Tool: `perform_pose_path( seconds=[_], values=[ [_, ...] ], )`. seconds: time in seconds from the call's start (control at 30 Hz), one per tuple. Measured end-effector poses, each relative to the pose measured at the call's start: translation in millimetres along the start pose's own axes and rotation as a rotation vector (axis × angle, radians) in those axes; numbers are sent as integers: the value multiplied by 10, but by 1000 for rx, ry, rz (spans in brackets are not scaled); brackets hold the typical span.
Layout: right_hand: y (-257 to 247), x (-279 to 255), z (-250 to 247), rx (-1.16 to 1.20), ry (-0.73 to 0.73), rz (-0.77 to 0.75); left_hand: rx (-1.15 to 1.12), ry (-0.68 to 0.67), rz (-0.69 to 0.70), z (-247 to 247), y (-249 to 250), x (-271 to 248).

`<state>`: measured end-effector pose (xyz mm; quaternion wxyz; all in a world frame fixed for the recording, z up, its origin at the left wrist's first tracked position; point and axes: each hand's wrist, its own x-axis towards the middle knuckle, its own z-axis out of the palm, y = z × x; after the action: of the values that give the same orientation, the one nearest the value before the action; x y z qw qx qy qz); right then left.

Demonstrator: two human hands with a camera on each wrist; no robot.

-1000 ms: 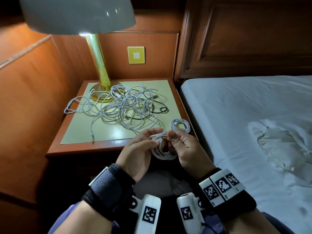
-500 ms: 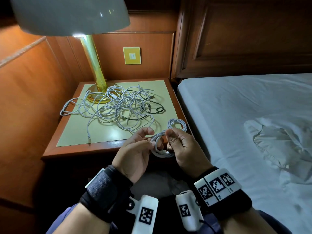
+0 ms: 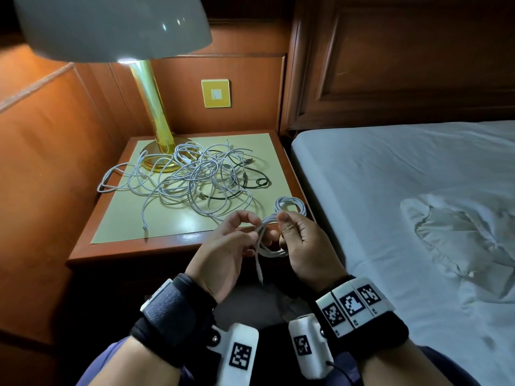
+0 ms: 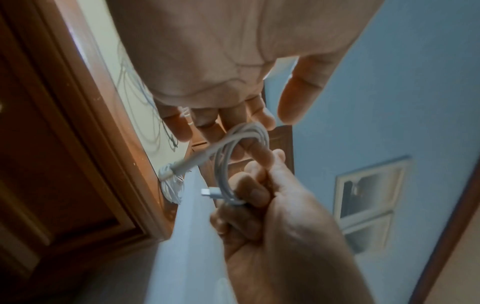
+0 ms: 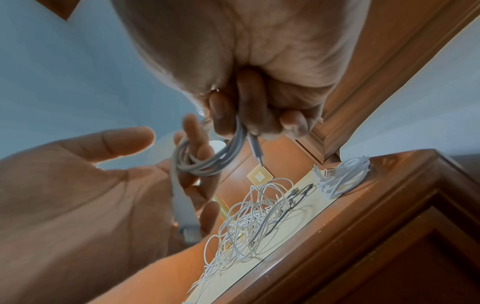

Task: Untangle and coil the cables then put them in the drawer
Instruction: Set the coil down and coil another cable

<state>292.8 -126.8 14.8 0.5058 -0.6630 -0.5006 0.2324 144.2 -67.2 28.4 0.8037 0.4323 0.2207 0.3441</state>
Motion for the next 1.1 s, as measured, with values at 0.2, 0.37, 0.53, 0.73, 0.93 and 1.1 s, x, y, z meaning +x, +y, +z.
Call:
perform_pose_path(
  seconds=[0.2,0.37,0.53,0.73,0.93,1.1],
  values=[
    [13,9,-39,-50,18,7,443,20,204,-73,-94,-12],
    [0,5,-42,-35,48,12,878,226,273,-146,-113,4],
    [-12,4,-76,-81,80,-36,1040,286,335,-195,-46,25],
    [2,-11,-47,-103,114,-41,1250,372,471,-187,-107,60],
    [-132,-7,-59,349,-26,115,661,397,217,-157,-127,61],
    [-83,27,-4,494,-48,180,273,294,134,-57,-122,36]
  ],
)
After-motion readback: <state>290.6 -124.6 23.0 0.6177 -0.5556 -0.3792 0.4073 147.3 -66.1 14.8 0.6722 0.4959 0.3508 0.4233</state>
